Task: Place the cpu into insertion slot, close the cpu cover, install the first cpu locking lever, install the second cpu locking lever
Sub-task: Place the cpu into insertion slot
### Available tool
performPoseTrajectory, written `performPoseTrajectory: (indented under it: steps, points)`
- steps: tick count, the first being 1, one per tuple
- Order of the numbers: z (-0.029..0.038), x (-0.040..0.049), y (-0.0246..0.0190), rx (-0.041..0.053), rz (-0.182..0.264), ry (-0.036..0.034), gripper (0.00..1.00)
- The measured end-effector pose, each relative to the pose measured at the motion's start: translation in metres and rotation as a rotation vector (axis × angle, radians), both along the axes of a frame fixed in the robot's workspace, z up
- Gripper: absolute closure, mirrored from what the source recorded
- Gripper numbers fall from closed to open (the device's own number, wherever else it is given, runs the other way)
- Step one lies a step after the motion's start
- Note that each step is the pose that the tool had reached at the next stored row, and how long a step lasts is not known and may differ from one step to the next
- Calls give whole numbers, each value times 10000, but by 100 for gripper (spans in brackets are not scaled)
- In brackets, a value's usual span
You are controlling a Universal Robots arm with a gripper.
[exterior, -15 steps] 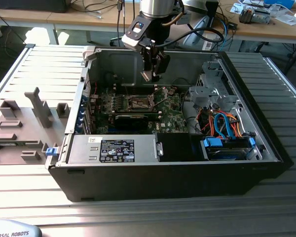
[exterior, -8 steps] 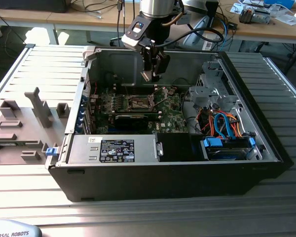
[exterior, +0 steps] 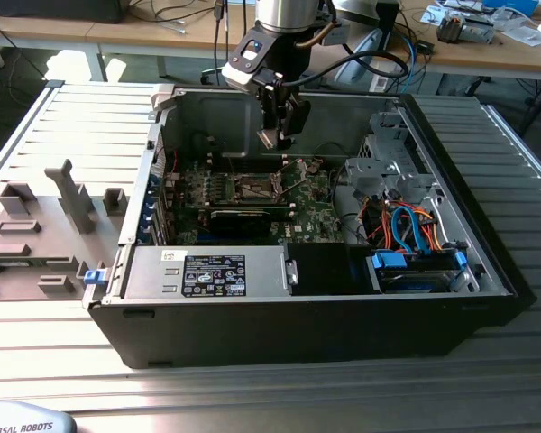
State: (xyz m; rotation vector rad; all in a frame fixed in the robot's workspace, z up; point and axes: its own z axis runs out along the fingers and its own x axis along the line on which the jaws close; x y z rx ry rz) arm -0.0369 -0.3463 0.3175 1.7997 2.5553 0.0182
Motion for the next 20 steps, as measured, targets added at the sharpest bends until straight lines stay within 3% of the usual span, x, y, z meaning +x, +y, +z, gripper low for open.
performPoseTrajectory:
  steps: [20]
  points:
    - [-1,0,0,0,-123,0,46]
